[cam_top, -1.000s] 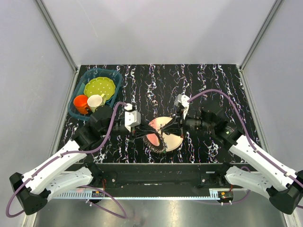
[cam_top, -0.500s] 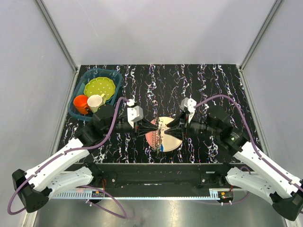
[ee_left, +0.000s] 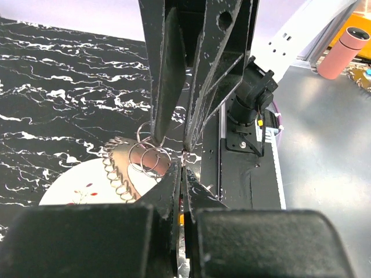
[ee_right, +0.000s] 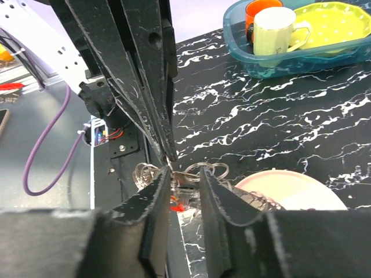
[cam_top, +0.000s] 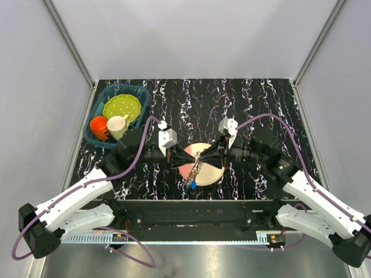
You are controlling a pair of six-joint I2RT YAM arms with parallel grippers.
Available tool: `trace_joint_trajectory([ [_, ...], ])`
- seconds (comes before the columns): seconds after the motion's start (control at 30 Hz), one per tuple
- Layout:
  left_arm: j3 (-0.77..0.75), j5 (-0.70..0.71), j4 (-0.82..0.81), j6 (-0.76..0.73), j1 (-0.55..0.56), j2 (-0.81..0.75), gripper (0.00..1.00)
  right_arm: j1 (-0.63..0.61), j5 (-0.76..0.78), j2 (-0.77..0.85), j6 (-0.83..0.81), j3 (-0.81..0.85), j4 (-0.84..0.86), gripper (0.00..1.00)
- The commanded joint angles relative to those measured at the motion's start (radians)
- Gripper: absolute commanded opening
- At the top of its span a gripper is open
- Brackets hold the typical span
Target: Remove the keys from the keyring
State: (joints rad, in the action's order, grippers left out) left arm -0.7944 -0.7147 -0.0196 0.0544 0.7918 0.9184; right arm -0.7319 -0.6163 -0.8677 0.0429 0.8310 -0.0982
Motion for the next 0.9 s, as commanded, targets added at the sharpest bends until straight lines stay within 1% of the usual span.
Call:
trace_joint_trajectory([
  [0.0, -0.006, -0.037, -0.14, 0.025, 0.004, -0.004, 0.0, 0.0, -0.051, -0.013, 0.06, 0.008, 0.084, 0.29],
  [0.07, -0.005, -0.035, -0.141, 0.027, 0.004, 0.002, 0.0, 0.002, -0.056, -0.013, 0.072, -0.007, 0.121, 0.25],
  [0.23, -0.002, -0.025, -0.151, 0.038, 0.004, 0.01, 0.0, 0.0, -0.053, -0.008, 0.081, -0.018, 0.12, 0.24],
  [0.4, 0.001, -0.015, -0.143, 0.036, 0.004, 0.01, 0.0, 0.002, -0.074, 0.002, 0.072, -0.03, 0.111, 0.27],
  [0.6, -0.005, -0.032, -0.137, 0.033, 0.004, 0.002, 0.0, 0.002, -0.068, 0.01, 0.064, -0.067, 0.126, 0.26],
  [0.7, -0.003, -0.035, -0.132, 0.036, 0.003, 0.002, 0.0, 0.0, -0.08, 0.013, 0.061, -0.075, 0.141, 0.16],
  [0.73, -0.003, -0.032, -0.131, 0.036, 0.003, -0.001, 0.0, 0.002, -0.083, 0.015, 0.058, -0.072, 0.14, 0.06],
  [0.77, -0.003, -0.031, -0.128, 0.036, 0.003, -0.003, 0.0, 0.0, -0.089, 0.015, 0.054, -0.069, 0.14, 0.01],
  [0.87, 0.0, -0.034, -0.123, 0.05, 0.004, 0.0, 0.0, 0.0, -0.106, 0.025, 0.054, -0.078, 0.144, 0.0],
])
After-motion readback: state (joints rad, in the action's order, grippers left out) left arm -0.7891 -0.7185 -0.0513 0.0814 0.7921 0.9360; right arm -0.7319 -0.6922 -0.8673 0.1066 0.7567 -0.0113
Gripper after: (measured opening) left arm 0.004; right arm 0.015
